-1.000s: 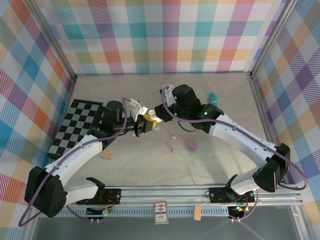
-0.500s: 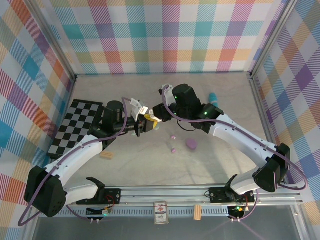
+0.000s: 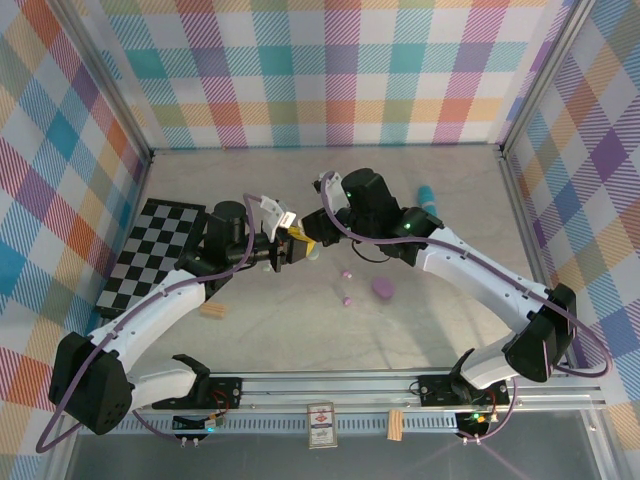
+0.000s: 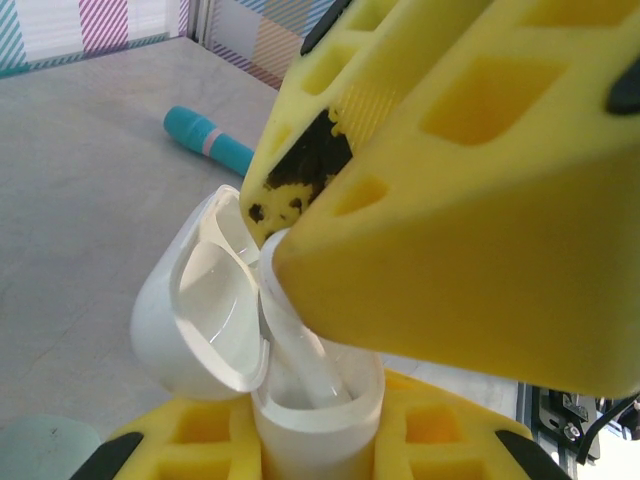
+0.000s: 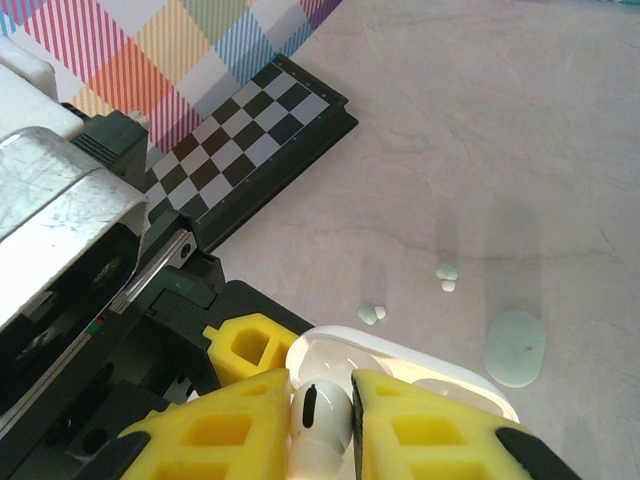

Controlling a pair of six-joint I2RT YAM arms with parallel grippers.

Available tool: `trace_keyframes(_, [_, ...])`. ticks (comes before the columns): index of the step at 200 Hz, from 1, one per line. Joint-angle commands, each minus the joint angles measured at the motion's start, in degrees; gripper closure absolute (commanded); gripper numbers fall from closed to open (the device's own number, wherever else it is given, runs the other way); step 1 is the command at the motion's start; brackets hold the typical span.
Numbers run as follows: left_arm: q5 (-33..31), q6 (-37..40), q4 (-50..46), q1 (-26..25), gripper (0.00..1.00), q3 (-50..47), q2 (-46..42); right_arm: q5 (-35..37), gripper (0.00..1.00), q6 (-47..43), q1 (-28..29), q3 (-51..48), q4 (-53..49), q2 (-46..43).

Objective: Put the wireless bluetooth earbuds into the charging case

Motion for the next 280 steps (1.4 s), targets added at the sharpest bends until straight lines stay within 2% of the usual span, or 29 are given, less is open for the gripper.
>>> trace_keyframes(1, [-0.20,-0.81,2.14,-0.64,1.00,1.53,-1.07,-2.16,0.77,-0.61,0.24,-0.14,1.67,0.44])
trace_keyframes(41, [-1.17,-0.66,2.54,-0.64,1.00,1.44,-1.41,-5.16,0.72,-1.55,0.22,-0.59,0.86,0.31])
trace_keyframes(125, [-1.61,0.18,2.71,-0.64,1.00,0.83,-1.93,1.19,0.59,-2.08,0.22,-0.24,-0.37,-2.69])
trace_keyframes(167, [-1.61,0.22,3.13,-0.64,1.00,1.00,-2.12,2.89,0.59,-3.82,0.22,-0.42,-1.35,-2.52])
trace_keyframes(199, [-1.49,0.30,2.92,-0.64,1.00,1.16,-2.25,2.74,0.54,-4.78,0.22,-0.22,-1.82,-1.97])
trace_keyframes(280, [-0.75,0.35,2.56,-0.64,1.00,1.44,-2.46,8.53,0.50,-5.51,0.22,1.20,-5.30,0.34])
